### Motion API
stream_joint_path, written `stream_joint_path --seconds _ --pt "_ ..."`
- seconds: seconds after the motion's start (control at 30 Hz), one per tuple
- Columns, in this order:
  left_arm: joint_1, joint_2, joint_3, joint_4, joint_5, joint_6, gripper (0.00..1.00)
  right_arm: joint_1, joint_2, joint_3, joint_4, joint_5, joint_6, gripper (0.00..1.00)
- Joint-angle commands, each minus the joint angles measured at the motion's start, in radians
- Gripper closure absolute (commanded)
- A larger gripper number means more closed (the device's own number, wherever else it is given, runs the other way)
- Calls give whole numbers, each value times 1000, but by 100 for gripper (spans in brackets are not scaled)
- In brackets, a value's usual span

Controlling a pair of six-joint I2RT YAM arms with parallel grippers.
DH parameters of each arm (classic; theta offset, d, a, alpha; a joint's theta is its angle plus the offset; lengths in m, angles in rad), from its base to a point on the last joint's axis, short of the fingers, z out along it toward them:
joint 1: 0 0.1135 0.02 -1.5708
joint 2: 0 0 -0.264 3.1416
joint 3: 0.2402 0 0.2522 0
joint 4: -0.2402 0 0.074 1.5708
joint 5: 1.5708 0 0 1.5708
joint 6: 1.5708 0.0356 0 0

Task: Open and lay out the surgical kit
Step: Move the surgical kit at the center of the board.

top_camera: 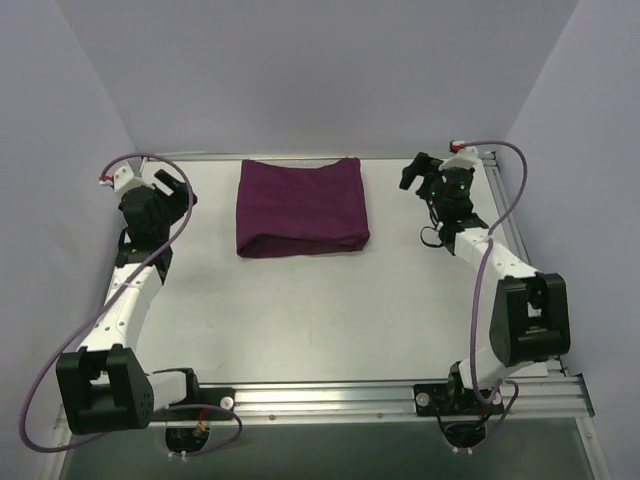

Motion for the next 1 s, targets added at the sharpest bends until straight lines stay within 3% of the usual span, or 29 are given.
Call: stream_joint_path --seconds 0.0,0.1,0.17,0.4,0.63,0.97 --pt "52 110 128 -94 295 -13 14 13 138 131 -125 -319 72 2" --pt "85 262 275 -233 466 -5 22 12 242 214 -82 -464 111 4" --pt "89 366 344 -259 569 13 18 20 337 271 -84 -565 128 5" --pt "82 675 515 -265 770 -2 12 33 554 440 -66 -645 177 7" --pt "40 842 602 -230 797 -22 12 78 680 570 -125 -638 154 9" --pt "-6 986 751 -294 806 -47 28 96 772 644 -156 -662 181 31"
